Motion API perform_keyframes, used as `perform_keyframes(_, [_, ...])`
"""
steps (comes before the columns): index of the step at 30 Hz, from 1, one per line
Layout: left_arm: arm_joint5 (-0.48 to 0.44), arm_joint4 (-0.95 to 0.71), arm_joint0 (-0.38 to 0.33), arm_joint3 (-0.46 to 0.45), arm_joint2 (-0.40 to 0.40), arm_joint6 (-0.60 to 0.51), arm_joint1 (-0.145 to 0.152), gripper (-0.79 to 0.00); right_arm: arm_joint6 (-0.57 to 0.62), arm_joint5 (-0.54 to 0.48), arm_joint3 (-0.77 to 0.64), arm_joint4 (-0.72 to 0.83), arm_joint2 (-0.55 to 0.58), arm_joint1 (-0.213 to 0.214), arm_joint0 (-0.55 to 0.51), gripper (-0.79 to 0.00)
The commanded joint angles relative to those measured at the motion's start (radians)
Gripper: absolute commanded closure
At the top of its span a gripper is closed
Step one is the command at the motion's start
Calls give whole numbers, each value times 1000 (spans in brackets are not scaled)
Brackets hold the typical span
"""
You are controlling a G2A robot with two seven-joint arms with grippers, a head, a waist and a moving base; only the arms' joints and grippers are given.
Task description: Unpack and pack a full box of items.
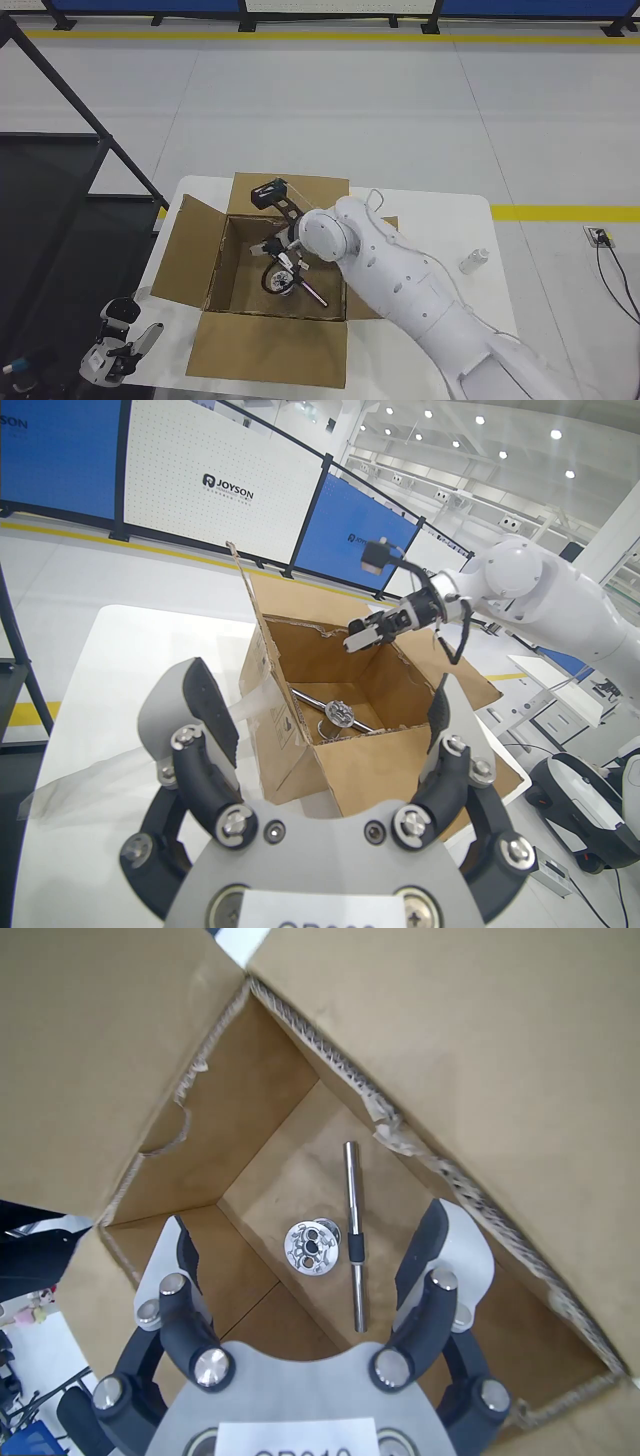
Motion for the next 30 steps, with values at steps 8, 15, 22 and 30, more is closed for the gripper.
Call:
perform_keyframes(8, [0,0,0,0,0,0,0,-785,178,38,-834,-345,479,170,-512,-785])
perform_keyframes(15, [0,0,0,0,0,0,0,-785,67,155,-887,-556,669,198,-647,-785])
perform_keyframes(22, [0,0,0,0,0,0,0,-785,23,284,-652,-670,799,210,-613,-785])
perform_keyframes(30, [0,0,0,0,0,0,0,-785,4,208,-368,-573,900,227,-548,-785])
